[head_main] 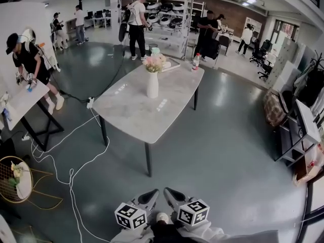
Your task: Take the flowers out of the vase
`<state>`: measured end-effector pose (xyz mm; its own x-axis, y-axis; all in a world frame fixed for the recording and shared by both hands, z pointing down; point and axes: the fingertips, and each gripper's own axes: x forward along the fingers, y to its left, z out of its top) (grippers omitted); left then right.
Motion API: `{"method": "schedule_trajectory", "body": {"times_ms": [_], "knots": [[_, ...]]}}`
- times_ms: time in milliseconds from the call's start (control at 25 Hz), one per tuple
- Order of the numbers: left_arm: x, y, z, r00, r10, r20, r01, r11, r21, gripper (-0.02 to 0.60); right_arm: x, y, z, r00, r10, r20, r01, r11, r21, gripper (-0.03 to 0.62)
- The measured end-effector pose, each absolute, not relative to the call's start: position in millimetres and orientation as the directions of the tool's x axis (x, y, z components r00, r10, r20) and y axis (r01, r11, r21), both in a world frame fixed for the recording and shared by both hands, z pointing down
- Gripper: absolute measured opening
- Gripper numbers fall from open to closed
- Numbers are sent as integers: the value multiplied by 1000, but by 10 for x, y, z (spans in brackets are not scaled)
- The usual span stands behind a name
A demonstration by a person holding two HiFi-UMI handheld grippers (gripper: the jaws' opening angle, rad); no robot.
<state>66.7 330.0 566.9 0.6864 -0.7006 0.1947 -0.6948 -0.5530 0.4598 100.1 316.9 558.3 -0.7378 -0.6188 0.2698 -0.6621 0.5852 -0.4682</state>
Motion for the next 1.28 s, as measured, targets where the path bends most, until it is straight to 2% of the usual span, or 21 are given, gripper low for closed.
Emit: {"method": "schedule_trajectory", "body": {"times_ms": [440, 1280], "knots": [[800, 2656, 5762, 681, -705, 196, -701, -552, 451, 2, 1177, 2444, 5698, -729, -627, 274, -670, 570, -476, -2], [1070, 2564, 5864, 710, -665, 232, -683, -570, 456, 2, 1504, 2327, 5762, -700, -665, 262, -689, 531, -492, -2]]}}
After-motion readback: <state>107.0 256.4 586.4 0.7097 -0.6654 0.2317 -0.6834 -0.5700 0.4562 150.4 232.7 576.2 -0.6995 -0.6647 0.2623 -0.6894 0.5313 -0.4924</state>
